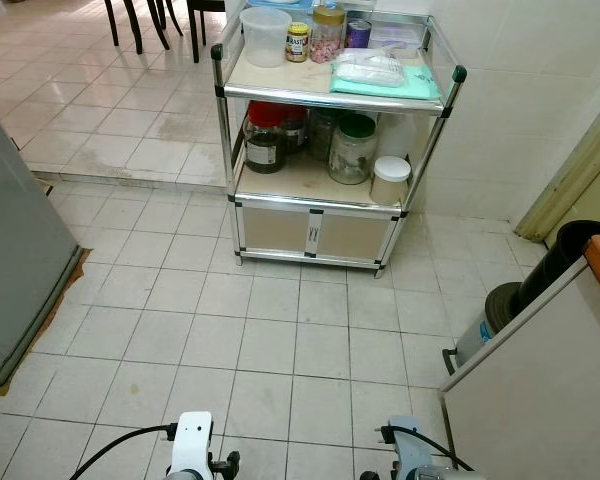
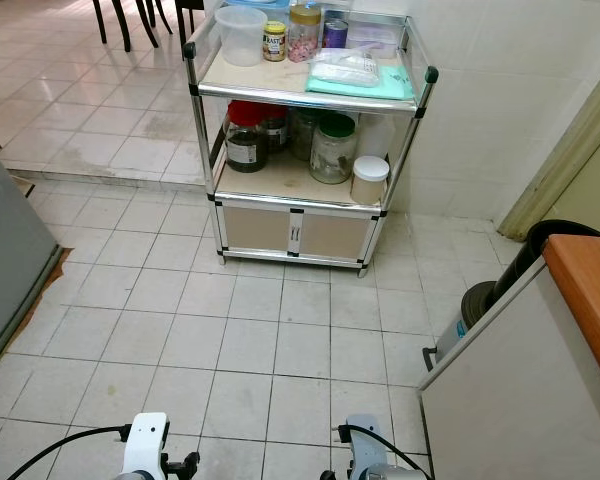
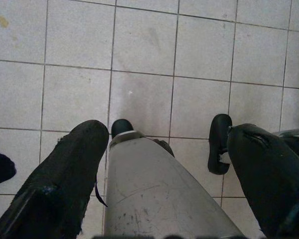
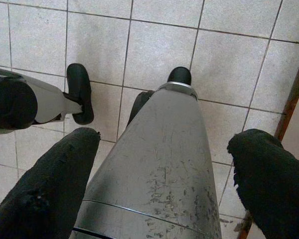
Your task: Kitchen organization
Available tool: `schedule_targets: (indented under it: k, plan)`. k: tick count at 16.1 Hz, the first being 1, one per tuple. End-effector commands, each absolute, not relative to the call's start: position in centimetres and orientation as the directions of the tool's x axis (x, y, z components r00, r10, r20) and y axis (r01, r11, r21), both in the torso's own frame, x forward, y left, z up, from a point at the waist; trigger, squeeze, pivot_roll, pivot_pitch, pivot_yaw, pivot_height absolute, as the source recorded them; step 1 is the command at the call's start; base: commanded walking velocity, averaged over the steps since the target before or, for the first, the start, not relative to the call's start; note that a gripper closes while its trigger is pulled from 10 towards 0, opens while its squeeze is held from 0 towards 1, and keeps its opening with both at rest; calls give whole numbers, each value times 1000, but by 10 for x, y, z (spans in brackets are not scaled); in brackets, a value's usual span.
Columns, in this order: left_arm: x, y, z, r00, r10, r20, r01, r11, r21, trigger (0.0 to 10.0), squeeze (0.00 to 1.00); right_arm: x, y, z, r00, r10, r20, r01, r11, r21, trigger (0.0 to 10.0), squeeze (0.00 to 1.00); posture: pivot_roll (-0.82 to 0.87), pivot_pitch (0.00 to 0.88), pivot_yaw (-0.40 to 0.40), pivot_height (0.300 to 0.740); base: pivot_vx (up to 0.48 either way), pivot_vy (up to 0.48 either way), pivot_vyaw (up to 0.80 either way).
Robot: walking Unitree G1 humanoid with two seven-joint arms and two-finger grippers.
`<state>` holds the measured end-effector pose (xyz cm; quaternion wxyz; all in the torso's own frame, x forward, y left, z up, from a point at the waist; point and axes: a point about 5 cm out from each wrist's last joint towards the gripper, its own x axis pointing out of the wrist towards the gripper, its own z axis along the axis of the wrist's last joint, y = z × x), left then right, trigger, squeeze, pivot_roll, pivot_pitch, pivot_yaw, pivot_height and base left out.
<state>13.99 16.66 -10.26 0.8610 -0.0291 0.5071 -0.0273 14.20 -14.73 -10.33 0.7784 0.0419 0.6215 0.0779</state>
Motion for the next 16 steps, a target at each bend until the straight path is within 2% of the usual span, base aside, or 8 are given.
schedule_targets:
  k: [1,2,3,4,5,7,16]
  plan:
    - [155,136,-100,379,-109,-919,322,947,20,10000,0,145,-166,-103,320,20,-947,-61,998,0,10000,0,-83,17,8,740,0,0,0]
    - [155,147,-100,389,-54,-920,254,966,51,10000,0,141,-158,-105,309,39,-950,-109,994,6,10000,0,-65,34,24,740,0,0,0]
    - [152,152,-101,367,-44,-929,224,974,42,10000,0,139,-154,-106,295,55,-954,-141,990,14,10000,0,-58,11,34,740,0,0,0]
    - [150,151,-102,357,-58,-932,304,951,57,10000,0,142,-152,-105,308,41,-951,-110,994,7,10000,0,-45,15,32,740,0,0,0]
    - [150,155,-102,357,-28,-934,294,952,84,10000,0,145,-152,-104,314,35,-949,-107,994,1,10000,0,-21,0,26,740,0,0,0]
    - [156,166,-99,355,31,-934,138,987,85,10000,0,149,-150,-103,303,43,-952,-157,988,-5,10000,0,-21,0,19,740,0,0,0]
    - [158,166,-99,354,26,-935,129,989,76,10000,0,150,-149,-102,301,44,-953,-175,984,-9,10000,0,-27,0,21,740,0,0,0]
